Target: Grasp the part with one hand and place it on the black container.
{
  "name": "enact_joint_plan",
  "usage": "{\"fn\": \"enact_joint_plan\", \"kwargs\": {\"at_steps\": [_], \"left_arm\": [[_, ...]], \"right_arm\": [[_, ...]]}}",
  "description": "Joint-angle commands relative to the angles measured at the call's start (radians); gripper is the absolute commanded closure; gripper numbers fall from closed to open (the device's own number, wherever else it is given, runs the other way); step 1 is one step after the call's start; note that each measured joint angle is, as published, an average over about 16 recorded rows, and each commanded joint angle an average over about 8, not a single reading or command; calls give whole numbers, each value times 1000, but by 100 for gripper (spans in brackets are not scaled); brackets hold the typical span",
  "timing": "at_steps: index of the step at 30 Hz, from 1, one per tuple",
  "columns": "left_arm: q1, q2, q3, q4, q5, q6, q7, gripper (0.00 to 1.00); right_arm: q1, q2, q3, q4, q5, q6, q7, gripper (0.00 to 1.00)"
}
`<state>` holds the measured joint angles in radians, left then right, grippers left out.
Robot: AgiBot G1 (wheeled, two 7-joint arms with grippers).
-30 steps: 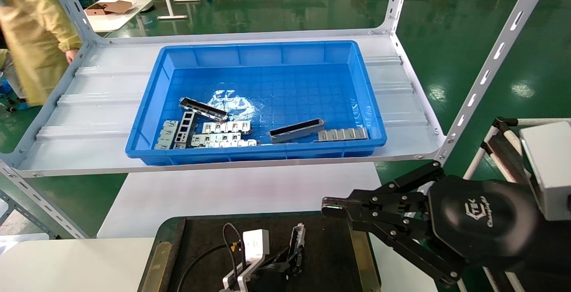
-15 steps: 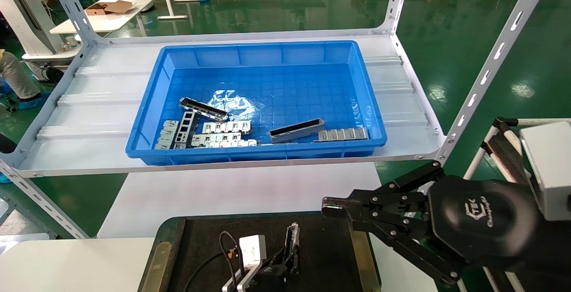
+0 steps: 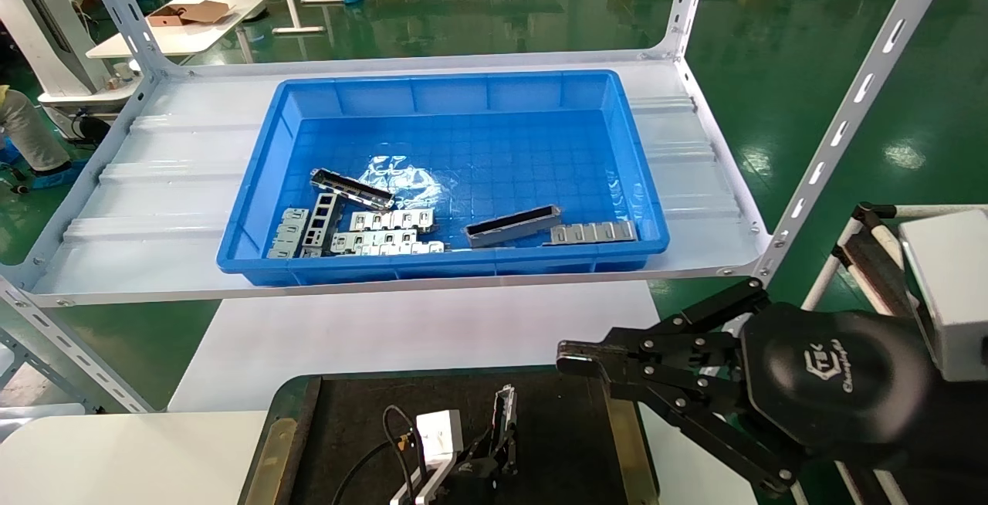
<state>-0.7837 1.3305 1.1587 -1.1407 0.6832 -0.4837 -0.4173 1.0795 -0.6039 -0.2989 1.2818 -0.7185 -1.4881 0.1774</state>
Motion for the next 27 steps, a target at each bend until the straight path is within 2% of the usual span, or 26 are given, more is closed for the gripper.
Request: {"fn": "enact_joint_plan", "kwargs": {"at_steps": [1, 2, 4, 6, 9, 11, 27], "left_arm": [[3, 6, -6, 13, 16, 5, -15, 82], [5, 7, -8, 15, 23, 7, -22, 77], [8, 8, -10, 19, 38, 12, -36, 57], [12, 10, -11, 23, 53, 15, -48, 37], [16, 11, -11, 29, 73, 17, -66, 12], [18, 12, -10, 34, 83, 17, -77, 1], [2, 13, 14, 62, 118, 7, -146, 0]], "right_arm": [[0, 0, 0, 0, 0, 0, 0, 54], [0, 0, 0, 0, 0, 0, 0, 42], [0, 0, 0, 0, 0, 0, 0, 17], [0, 0, 0, 0, 0, 0, 0, 0], [0, 0, -1, 0, 0, 0, 0, 0], [0, 0, -1, 0, 0, 0, 0, 0], [0, 1, -1, 0, 1, 1, -1, 0]]}}
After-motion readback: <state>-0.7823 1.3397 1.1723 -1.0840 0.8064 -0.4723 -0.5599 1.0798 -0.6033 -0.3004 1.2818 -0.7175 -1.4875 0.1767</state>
